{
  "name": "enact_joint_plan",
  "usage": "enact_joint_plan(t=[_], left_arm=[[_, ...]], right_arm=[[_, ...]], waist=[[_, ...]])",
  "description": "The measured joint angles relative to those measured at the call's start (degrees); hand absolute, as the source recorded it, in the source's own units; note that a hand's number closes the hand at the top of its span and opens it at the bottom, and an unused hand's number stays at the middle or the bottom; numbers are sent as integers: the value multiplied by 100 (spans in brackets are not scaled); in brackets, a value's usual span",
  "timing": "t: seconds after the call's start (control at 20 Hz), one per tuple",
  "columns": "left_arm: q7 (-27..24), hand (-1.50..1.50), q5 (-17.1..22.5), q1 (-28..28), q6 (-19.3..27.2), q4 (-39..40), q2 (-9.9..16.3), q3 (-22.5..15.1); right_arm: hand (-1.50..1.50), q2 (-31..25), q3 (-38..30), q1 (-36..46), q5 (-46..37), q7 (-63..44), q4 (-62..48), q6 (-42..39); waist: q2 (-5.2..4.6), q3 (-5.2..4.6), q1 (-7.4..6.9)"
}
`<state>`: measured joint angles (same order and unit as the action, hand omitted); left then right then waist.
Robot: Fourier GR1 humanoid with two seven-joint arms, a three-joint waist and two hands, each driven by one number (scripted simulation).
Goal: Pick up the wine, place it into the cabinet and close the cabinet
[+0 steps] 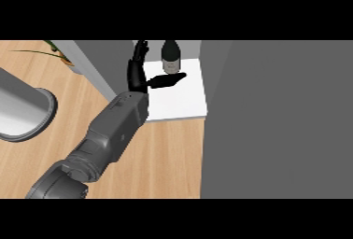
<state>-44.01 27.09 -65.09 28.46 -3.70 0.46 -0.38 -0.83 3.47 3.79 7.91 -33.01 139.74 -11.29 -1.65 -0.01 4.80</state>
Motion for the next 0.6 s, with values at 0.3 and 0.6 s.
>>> enact_joint_plan(t=[0.3,0.6], left_arm=[[-219,-150,20,97,-106,-106,-4,84],[-399,-150,-17,211,-310,-147,-41,113]], right_arm=[[-150,-2,47,18,-4,3,4,3],[-150,5,41,95,17,-29,-33,18]], waist=[[2,2,-1],[9,5,-13]])
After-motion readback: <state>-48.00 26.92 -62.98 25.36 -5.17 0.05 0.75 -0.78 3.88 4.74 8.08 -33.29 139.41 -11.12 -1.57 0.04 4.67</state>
